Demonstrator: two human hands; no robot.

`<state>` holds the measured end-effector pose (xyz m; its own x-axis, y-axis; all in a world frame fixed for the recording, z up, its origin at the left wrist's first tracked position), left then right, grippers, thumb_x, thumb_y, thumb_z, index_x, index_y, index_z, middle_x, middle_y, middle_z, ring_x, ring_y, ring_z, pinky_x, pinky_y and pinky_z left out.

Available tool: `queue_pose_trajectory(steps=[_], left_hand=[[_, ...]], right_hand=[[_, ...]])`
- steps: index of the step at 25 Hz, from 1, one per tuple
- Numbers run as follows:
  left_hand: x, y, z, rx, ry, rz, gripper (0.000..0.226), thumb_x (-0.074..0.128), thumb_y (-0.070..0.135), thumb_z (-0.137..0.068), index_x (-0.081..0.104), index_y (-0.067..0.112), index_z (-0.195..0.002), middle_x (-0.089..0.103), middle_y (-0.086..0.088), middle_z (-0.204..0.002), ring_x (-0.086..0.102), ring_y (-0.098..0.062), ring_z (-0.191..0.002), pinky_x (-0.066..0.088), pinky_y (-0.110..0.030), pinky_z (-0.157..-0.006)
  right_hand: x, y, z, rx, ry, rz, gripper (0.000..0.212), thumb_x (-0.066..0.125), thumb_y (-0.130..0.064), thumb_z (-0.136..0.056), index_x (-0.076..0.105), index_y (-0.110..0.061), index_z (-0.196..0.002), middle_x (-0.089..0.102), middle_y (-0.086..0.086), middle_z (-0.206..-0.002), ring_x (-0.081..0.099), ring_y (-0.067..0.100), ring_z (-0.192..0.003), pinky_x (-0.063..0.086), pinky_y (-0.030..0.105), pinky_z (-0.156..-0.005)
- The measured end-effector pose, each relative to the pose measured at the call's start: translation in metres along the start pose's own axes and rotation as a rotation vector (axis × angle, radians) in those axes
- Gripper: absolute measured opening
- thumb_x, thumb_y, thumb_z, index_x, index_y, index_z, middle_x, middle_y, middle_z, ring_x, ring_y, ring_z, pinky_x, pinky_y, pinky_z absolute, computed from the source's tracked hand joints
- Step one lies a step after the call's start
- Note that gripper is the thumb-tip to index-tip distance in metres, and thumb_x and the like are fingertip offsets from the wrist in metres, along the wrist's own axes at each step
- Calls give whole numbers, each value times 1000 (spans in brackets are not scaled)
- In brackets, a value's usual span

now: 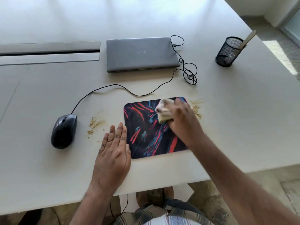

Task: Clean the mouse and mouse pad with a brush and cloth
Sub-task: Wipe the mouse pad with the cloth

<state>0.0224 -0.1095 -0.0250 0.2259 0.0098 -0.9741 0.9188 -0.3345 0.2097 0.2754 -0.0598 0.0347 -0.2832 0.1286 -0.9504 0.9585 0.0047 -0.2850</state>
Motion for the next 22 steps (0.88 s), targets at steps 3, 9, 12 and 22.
queue_pose_trajectory(steps=[3, 9, 12, 22], left_hand=[[1, 0, 1, 1, 0, -4, 62, 21, 30, -105, 16, 9, -163, 12, -5, -172, 3, -20, -160, 14, -44, -128], [-1, 1, 0, 8, 7, 6, 61, 23, 29, -105, 19, 9, -163, 14, -5, -172, 7, -20, -160, 17, -46, -128], [-1, 1, 0, -1, 3, 7, 62, 22, 29, -105, 20, 8, -162, 15, -5, -172, 7, -20, -160, 15, -45, -128], [0, 2, 0, 11, 19, -5, 62, 19, 31, -105, 21, 6, -162, 14, -5, -171, 7, -20, -160, 13, -43, -128]], right_hand=[[-5, -19, 76, -81, -45, -53, 40, 78, -5, -78, 69, -11, -116, 59, 6, -102, 56, 22, -84, 55, 36, -70], [-1, 4, -21, -7, 38, 16, 34, 75, -7, -85, 71, -5, -119, 60, 12, -100, 62, 30, -88, 50, 33, -70], [-2, 8, -13, 4, -12, 16, 32, 76, -6, -86, 71, -6, -118, 59, 10, -100, 63, 30, -90, 51, 33, -71], [-7, 22, -4, -39, 34, -31, 34, 81, -14, -84, 71, -8, -117, 55, 6, -94, 59, 24, -83, 51, 33, -68]])
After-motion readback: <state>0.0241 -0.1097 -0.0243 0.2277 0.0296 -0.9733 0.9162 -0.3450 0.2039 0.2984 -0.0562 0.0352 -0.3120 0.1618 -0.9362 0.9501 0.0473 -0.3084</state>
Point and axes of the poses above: each hand's wrist, its own z-axis away from the middle knuckle, its own x-axis out of the palm, y = z × x, the point moved 3 cm from there along -z, towards the middle knuckle
